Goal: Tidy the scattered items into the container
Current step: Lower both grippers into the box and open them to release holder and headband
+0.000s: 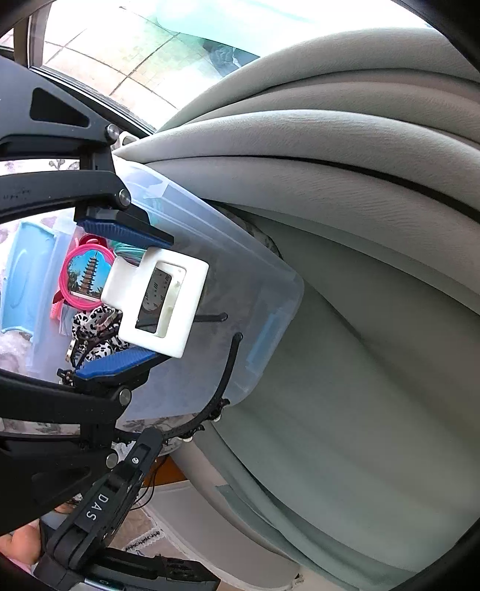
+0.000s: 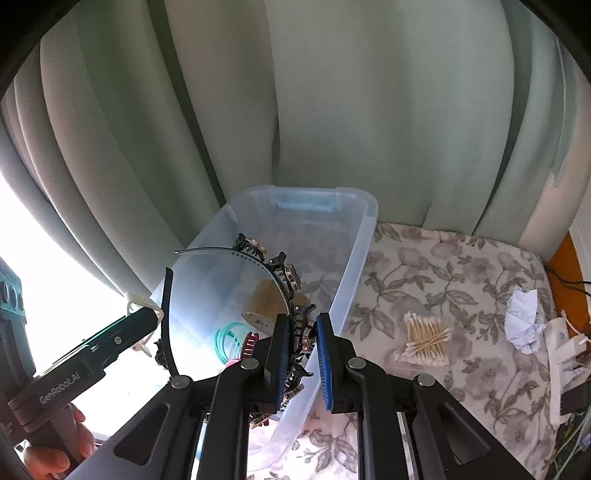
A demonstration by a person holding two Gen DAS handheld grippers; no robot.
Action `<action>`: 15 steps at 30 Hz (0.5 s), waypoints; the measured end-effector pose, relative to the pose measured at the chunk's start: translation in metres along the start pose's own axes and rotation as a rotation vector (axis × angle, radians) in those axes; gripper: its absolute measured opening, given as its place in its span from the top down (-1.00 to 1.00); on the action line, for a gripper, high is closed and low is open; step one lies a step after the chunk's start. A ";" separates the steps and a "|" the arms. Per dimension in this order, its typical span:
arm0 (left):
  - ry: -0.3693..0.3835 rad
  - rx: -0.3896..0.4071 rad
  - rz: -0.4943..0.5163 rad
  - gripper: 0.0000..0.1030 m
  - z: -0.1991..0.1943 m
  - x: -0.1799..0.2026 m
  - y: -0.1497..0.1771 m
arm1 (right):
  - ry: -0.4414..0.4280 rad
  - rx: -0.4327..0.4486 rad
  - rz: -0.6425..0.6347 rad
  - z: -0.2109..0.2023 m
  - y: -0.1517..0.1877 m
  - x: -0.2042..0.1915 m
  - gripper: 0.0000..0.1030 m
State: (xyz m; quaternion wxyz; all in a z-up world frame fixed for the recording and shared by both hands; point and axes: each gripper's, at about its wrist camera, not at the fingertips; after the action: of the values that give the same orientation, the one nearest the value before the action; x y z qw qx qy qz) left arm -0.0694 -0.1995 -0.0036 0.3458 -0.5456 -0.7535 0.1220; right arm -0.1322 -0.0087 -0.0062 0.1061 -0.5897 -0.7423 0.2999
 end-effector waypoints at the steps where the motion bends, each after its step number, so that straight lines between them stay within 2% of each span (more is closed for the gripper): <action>1: 0.001 -0.005 -0.002 -0.04 0.002 -0.001 0.000 | -0.001 -0.005 -0.001 0.002 0.000 0.000 0.69; 15: -0.010 -0.051 -0.009 -0.04 0.013 -0.003 0.004 | -0.018 -0.058 -0.026 0.030 -0.002 -0.003 0.68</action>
State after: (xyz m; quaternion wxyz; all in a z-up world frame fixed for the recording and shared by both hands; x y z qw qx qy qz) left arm -0.0745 -0.1985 -0.0167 0.3285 -0.5501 -0.7606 0.1042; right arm -0.1487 -0.0213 -0.0288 0.0863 -0.5803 -0.7591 0.2820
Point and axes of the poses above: each gripper's, at about its wrist camera, not at the fingertips, and z roughly the way its jaws point, x to its right, y to its underside, and after that the axes turned 6 degrees about -x, right-handed
